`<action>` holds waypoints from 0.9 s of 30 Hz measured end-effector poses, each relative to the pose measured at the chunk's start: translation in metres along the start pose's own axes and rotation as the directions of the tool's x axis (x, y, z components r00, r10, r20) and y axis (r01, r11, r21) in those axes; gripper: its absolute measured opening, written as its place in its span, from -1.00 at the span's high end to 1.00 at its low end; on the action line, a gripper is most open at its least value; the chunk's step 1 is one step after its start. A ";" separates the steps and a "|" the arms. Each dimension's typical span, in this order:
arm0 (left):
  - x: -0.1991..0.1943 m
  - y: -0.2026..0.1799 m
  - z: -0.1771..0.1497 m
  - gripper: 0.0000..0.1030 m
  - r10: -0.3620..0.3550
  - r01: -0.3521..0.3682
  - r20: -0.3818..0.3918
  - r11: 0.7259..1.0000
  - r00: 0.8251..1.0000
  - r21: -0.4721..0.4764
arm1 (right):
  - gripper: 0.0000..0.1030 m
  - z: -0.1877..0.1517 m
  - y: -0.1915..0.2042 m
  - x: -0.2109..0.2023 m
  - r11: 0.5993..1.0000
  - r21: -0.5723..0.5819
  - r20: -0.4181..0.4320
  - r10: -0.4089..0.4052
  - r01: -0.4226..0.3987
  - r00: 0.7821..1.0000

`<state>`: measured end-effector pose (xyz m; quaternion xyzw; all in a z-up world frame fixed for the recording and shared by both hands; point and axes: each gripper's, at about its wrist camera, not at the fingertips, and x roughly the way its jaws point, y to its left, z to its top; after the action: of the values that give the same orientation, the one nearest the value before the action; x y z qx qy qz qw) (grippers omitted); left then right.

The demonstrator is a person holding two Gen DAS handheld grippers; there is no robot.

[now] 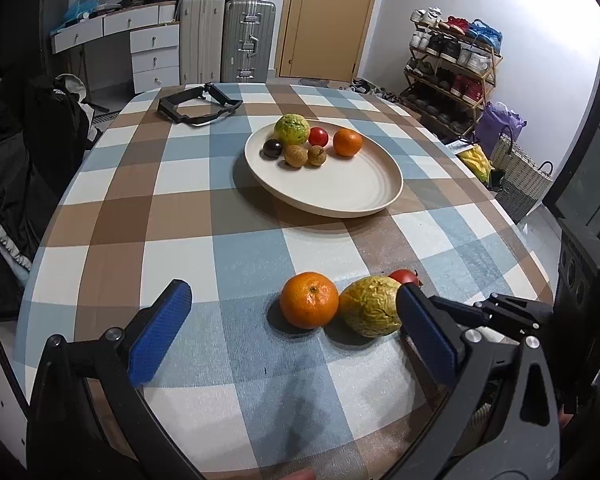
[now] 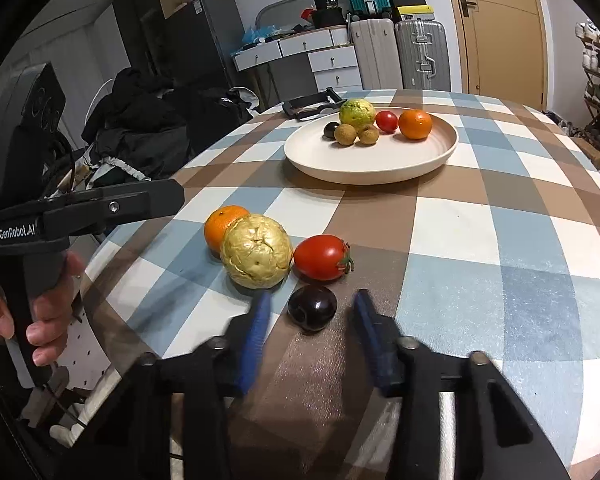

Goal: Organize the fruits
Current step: 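Grasp a dark plum with the right tool while the left tool grasps the red tomato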

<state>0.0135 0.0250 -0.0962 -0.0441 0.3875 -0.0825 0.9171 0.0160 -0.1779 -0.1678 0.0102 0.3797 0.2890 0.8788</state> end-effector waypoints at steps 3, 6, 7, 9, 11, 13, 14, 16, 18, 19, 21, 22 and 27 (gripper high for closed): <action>0.003 -0.005 0.006 -0.97 -0.024 0.024 -0.009 0.999 1.000 0.027 | 0.50 -0.001 0.001 0.001 1.000 -0.018 -0.001 0.002 -0.002 1.000; 0.005 -0.015 0.018 -0.97 -0.065 0.067 -0.021 0.995 0.998 0.074 | 0.51 -0.002 0.001 0.000 1.000 -0.027 0.003 0.006 -0.006 1.000; 0.008 -0.021 0.023 -0.97 -0.077 0.081 -0.039 0.992 0.996 0.097 | 0.51 -0.002 -0.001 -0.002 1.000 -0.020 0.008 0.011 -0.011 1.000; 0.014 -0.031 0.033 -0.97 -0.094 0.104 -0.073 0.983 0.993 0.148 | 0.51 -0.004 -0.004 -0.007 1.000 -0.010 0.023 0.012 -0.012 1.000; 0.020 -0.045 0.041 -0.97 -0.106 0.126 -0.104 0.969 0.989 0.212 | 0.51 -0.005 -0.008 -0.014 1.000 0.003 0.044 0.003 -0.003 0.999; 0.026 -0.061 0.048 -0.97 -0.105 0.142 -0.136 0.944 0.985 0.299 | 0.51 -0.006 -0.014 -0.023 1.000 0.017 0.066 -0.005 0.004 0.998; 0.031 -0.069 0.050 -0.97 -0.102 0.151 -0.159 0.928 0.982 0.341 | 0.51 -0.006 -0.017 -0.026 1.000 0.021 0.072 -0.007 0.006 0.997; 0.042 -0.085 0.051 -0.97 -0.070 0.149 -0.197 0.895 0.978 0.421 | 0.51 -0.007 -0.023 -0.036 0.999 0.032 0.089 -0.016 0.013 0.996; 0.054 -0.096 0.050 -0.97 -0.060 0.172 -0.244 0.867 0.968 0.467 | 0.51 -0.009 -0.030 -0.042 0.999 0.044 0.099 -0.030 0.025 0.995; 0.061 -0.101 0.050 -0.97 -0.055 0.184 -0.269 0.855 0.962 0.484 | 0.51 -0.010 -0.035 -0.045 0.998 0.053 0.104 -0.036 0.031 0.994; 0.071 -0.108 0.046 -0.97 -0.034 0.191 -0.303 0.840 0.953 0.508 | 0.51 -0.011 -0.043 -0.051 0.997 0.070 0.114 -0.049 0.041 0.992; 0.077 -0.111 0.045 -0.97 -0.017 0.188 -0.314 0.831 0.949 0.523 | 0.51 -0.012 -0.047 -0.054 0.996 0.079 0.122 -0.056 0.047 0.991; 0.097 -0.116 0.036 -0.75 0.010 0.199 -0.354 0.811 0.935 0.549 | 0.51 -0.014 -0.064 -0.062 0.991 0.121 0.147 -0.074 0.056 0.986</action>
<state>0.0920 -0.1060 -0.1228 0.2312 0.4940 -0.2485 0.8005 0.0045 -0.2662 -0.1521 0.0709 0.3281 0.2360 0.9119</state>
